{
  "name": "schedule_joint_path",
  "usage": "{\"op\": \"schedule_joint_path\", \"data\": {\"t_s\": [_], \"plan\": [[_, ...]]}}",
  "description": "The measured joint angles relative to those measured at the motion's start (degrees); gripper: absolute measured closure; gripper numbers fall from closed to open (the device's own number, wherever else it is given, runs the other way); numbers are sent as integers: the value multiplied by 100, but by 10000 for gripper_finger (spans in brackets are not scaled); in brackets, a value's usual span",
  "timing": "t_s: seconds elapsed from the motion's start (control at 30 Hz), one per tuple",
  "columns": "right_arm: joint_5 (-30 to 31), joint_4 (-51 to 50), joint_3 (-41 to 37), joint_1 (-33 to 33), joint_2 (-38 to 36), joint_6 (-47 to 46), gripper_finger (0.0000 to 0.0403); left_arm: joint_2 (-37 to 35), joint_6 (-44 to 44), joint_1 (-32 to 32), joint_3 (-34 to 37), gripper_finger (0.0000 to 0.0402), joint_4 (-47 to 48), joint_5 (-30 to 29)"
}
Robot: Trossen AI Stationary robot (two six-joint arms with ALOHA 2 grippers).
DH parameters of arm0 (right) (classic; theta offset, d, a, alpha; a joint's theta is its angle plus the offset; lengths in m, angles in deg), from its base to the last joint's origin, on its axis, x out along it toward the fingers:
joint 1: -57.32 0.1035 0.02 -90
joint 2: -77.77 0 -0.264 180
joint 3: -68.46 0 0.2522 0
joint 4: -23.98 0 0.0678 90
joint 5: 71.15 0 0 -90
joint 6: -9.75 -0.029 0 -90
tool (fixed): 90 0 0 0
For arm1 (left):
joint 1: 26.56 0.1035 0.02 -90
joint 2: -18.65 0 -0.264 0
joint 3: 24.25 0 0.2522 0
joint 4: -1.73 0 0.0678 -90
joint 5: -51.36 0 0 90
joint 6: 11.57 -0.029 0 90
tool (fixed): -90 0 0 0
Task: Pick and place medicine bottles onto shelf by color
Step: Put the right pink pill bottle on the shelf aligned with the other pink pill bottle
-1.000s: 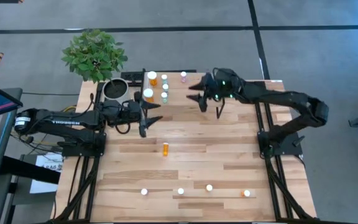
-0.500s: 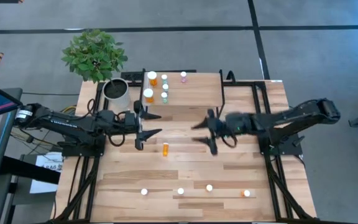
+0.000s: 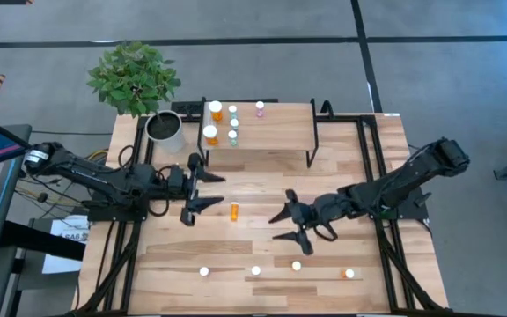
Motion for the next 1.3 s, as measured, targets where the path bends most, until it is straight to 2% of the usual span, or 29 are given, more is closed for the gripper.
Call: {"op": "schedule_joint_path", "data": {"t_s": [0.17,0.4,0.6,0.73,1.03,1.3], "plan": [[2,261,2,159,429,-186,163,0,-89,-614,0,173,10,-238],[12,889,13,202,1111,-600,163,-2,-458,-1517,0,173,-177,-1178],[-33,1083,202,393,1672,-878,163,-6,-1057,-2057,0,173,-478,-1573],[-41,1086,537,567,2011,-925,163,-7,-1235,-2165,-2,173,-496,-1794],[-31,1058,1203,815,2711,-1087,163,-7,-1215,-2171,-2,173,-556,-1756],[4,756,1413,836,3090,-1185,163,-7,-1170,-2170,-2,173,-554,-1765]]}}
